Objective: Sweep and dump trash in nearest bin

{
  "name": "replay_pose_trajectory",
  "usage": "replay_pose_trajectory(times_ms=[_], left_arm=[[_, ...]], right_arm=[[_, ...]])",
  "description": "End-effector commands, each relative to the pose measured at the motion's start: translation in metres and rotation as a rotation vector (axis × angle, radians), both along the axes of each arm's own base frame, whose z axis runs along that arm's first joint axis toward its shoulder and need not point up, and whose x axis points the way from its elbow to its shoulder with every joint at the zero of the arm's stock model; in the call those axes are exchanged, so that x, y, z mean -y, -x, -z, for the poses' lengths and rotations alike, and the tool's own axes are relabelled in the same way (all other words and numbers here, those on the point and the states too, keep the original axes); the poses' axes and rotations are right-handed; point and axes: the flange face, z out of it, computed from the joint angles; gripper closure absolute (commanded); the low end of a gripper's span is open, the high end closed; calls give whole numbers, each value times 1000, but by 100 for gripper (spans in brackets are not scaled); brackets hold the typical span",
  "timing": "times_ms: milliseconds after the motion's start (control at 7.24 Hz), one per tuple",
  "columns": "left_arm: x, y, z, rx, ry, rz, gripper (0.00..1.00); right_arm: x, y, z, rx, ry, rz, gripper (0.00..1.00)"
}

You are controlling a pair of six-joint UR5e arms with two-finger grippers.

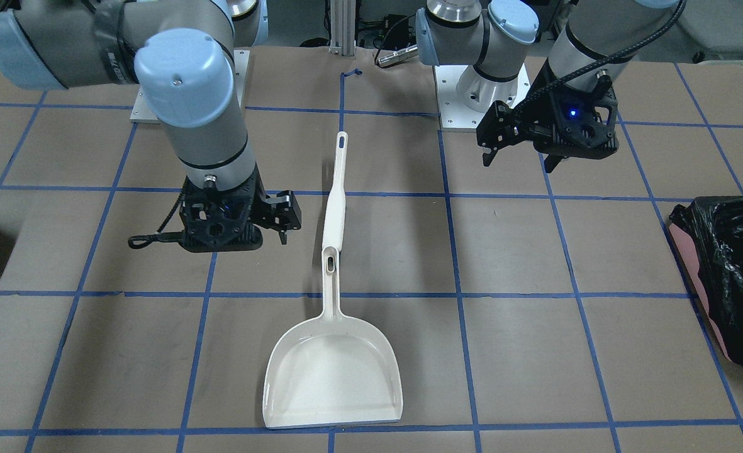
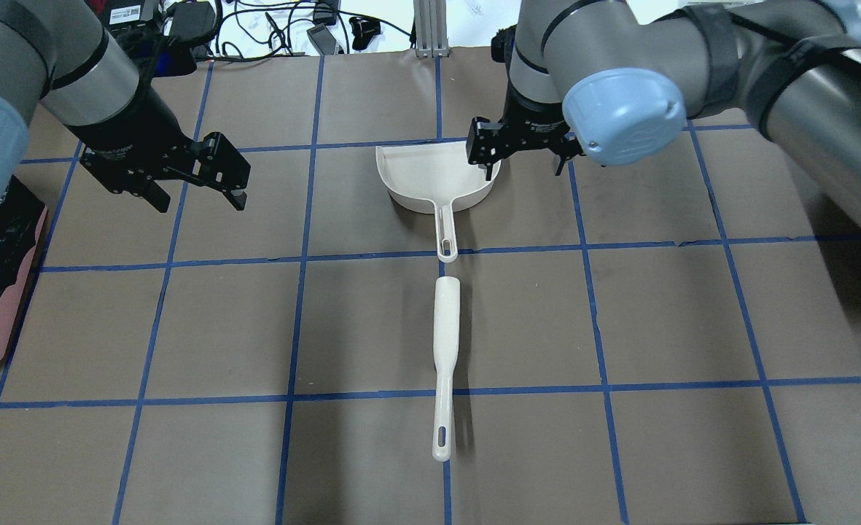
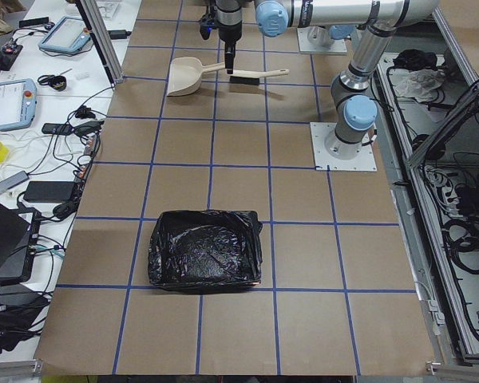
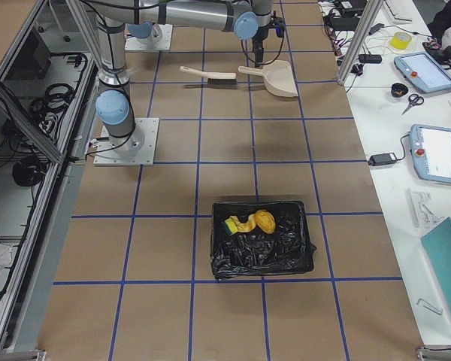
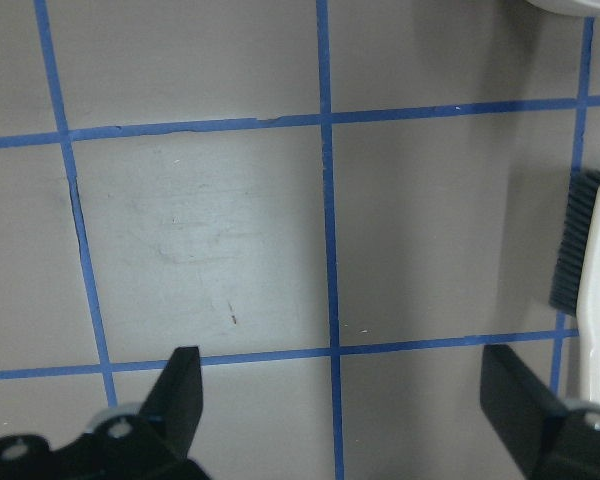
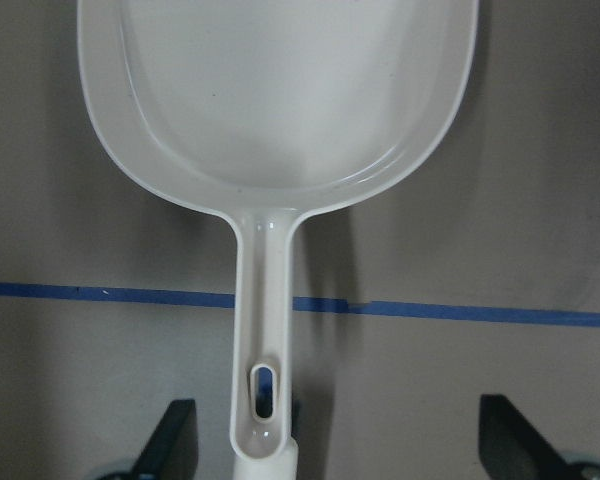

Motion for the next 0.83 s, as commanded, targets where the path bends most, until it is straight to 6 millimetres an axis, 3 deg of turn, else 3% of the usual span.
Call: replay_pose_trajectory(times_ms=[0,276,691], left_arm=[[1,-1,-1,5,8,0,0],[2,-2,0,5,10,-2,0],[2,-2,-2,6,16,-3,0]], right_arm=[[-17,28,-28,-59,-9,-41,0],[-16,54,-35,-49,-30,-10,0],[-32,63,-53,-59,-38,-18,0]])
